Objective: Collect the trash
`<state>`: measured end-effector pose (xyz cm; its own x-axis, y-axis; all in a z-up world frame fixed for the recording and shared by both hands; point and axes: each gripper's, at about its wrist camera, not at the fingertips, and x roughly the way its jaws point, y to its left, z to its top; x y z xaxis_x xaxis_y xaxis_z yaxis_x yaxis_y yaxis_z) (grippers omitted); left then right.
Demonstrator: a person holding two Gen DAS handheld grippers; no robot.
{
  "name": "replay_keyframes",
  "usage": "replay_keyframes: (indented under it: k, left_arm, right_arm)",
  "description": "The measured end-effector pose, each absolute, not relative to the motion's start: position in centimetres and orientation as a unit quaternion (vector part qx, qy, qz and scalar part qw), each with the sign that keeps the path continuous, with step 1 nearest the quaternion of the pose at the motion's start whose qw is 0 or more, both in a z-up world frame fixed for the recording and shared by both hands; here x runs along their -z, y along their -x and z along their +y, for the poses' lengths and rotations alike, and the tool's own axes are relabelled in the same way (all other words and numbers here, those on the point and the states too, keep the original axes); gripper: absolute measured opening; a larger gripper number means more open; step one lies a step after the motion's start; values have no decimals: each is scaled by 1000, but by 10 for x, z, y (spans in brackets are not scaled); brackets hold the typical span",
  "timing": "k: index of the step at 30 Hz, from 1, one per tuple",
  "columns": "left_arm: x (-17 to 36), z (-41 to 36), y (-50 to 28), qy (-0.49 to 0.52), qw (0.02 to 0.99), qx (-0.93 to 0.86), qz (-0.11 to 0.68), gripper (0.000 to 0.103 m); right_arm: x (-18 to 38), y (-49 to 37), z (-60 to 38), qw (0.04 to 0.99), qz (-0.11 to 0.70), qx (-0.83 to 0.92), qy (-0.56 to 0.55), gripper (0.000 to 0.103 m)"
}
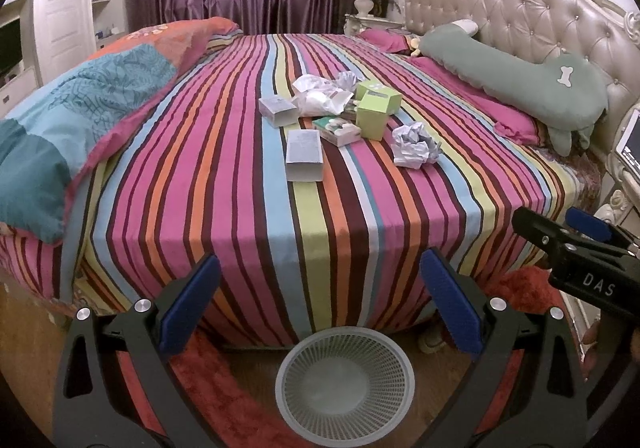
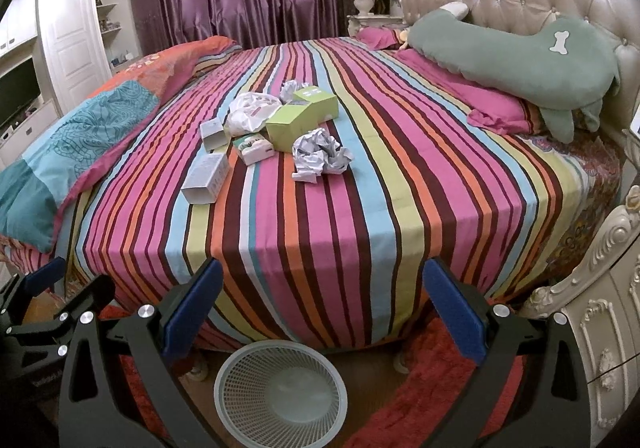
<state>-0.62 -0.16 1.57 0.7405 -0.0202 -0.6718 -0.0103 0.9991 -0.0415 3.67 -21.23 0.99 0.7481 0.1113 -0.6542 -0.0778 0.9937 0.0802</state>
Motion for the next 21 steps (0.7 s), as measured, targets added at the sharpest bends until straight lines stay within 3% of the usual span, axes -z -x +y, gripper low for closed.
replay_keyframes:
  k: [21]
  left_arm:
    - [-11,2,5,16,931,-7,364,97]
  right_arm:
    - [-4,-39,-209,931,359,-57,-19,95]
